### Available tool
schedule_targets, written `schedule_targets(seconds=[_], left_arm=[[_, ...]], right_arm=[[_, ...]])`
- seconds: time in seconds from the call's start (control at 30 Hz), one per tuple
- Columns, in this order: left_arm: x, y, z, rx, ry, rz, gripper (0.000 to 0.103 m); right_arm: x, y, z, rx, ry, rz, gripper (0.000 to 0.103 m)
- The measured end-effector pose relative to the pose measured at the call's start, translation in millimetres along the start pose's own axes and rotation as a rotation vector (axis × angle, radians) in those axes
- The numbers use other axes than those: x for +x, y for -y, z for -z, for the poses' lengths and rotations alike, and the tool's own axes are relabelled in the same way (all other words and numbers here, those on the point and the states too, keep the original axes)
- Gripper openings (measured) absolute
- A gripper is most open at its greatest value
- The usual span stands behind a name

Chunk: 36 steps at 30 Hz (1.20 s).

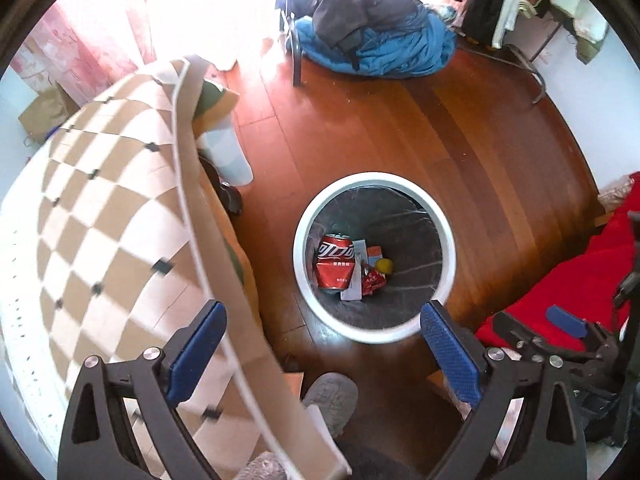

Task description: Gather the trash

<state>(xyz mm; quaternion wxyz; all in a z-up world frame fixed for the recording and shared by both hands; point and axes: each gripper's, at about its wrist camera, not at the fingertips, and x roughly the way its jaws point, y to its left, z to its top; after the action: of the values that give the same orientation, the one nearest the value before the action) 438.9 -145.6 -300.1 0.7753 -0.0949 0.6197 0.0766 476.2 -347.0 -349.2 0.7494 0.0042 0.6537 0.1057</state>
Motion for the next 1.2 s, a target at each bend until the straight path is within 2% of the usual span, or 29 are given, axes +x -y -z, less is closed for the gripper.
schedule_targets(seconds=[0.27, 0.63, 0.9, 1.2], left_arm=[[-92, -3, 37, 0.031, 0.088, 0.05, 0.099], [-209, -10, 79, 0.059, 0.202, 0.147, 0.099], [-260, -21, 110, 0.062, 0.232, 0.212, 0.099], [-281, -31, 127, 0.063, 0.223, 0.249, 0.099]], right_arm=[[-107, -14, 38, -0.029, 0.111, -0.039, 0.103], [-242, -34, 95, -0.075, 0.246, -0.153, 0.103], [-300, -48, 128, -0.128, 0.273, -0.224, 0.103], [-327, -64, 142, -0.178, 0.259, -0.25, 0.103]])
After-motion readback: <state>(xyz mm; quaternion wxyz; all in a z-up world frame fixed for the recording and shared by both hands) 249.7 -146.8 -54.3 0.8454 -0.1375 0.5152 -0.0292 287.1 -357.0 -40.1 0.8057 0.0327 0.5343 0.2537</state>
